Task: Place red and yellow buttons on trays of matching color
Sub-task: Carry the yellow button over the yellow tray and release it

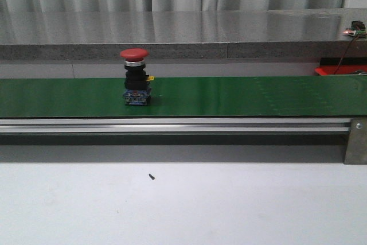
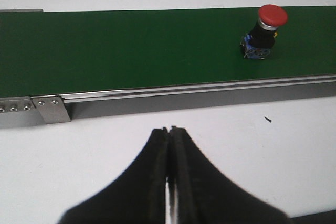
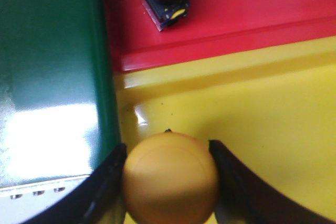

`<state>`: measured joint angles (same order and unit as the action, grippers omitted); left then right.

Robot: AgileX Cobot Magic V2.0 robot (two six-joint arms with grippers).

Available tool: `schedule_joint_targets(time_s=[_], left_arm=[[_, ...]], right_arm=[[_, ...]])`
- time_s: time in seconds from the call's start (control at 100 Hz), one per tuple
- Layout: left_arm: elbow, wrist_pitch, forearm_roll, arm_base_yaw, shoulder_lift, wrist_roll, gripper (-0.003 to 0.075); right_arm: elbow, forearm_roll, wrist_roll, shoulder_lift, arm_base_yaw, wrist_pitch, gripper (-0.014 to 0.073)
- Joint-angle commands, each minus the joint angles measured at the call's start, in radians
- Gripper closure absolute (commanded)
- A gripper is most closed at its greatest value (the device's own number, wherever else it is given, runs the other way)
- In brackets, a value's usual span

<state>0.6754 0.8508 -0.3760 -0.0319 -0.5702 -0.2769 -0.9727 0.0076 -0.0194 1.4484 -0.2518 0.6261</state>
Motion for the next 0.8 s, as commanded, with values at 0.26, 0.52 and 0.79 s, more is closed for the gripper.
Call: schedule_joint_targets(time_s=[0.26,0.52,0.79], left_arm=[[0.025,-0.054,-0.022,0.008,-0.003,0.007,0.074],[0.025,-0.054,-0.022,0.008,-0.003,0.007,0.074],[0.025,-0.054,-0.022,0.008,-0.003,0.007,0.074]], right_arm=[[0.0,0.017,0.019,0.089,-0.029,-0.149,0.0449],[0.0,0.017,0.066,0.145,-0.029,-0.18,0.0368],[0.0,0.016,0.066,0.145,-0.035,-0.197,0.0064]])
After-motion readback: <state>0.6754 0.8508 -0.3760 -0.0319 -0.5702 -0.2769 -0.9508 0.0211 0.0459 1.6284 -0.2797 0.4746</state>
